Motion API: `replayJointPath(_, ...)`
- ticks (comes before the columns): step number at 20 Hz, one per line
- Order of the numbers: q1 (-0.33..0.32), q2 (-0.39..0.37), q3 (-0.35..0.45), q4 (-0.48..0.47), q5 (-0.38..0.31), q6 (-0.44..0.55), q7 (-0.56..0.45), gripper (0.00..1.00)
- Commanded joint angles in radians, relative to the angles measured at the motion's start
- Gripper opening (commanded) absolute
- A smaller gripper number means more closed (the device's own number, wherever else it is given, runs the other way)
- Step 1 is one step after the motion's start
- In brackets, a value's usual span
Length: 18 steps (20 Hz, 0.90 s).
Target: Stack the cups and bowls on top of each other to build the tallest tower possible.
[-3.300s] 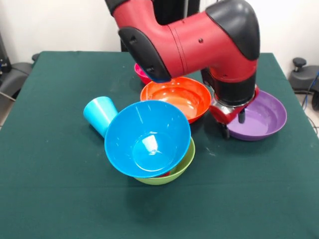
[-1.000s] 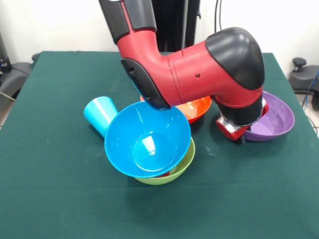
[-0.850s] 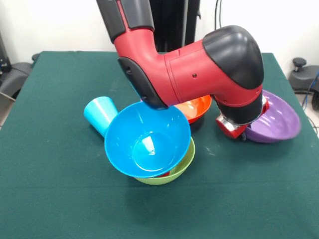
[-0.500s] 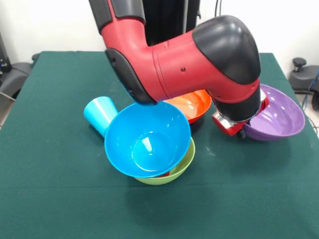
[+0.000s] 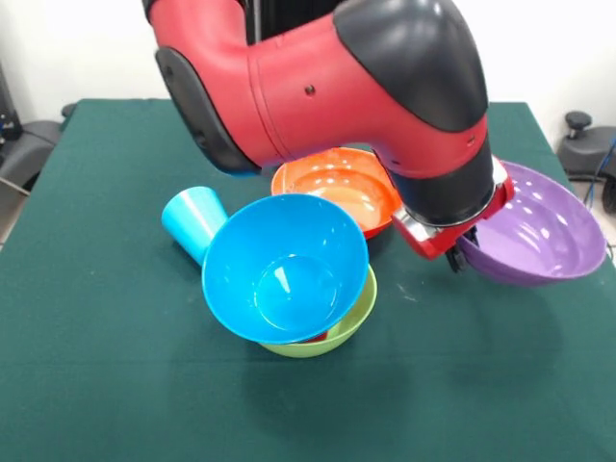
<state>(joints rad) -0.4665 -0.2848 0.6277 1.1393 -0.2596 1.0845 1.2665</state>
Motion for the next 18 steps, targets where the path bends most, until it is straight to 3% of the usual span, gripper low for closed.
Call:
replayJointPath(1,-0.011,-0.047,0.02,-0.111,0.057,0.187,-0.022,0.0)
replayJointPath(9,0.001,-0.018,0.004,-0.22,0.067,0.216,-0.005,0.0)
replayJointPath(18,-0.024,-0.049,-0.001,-0.239,0.093,0.277,-0.013,0.0)
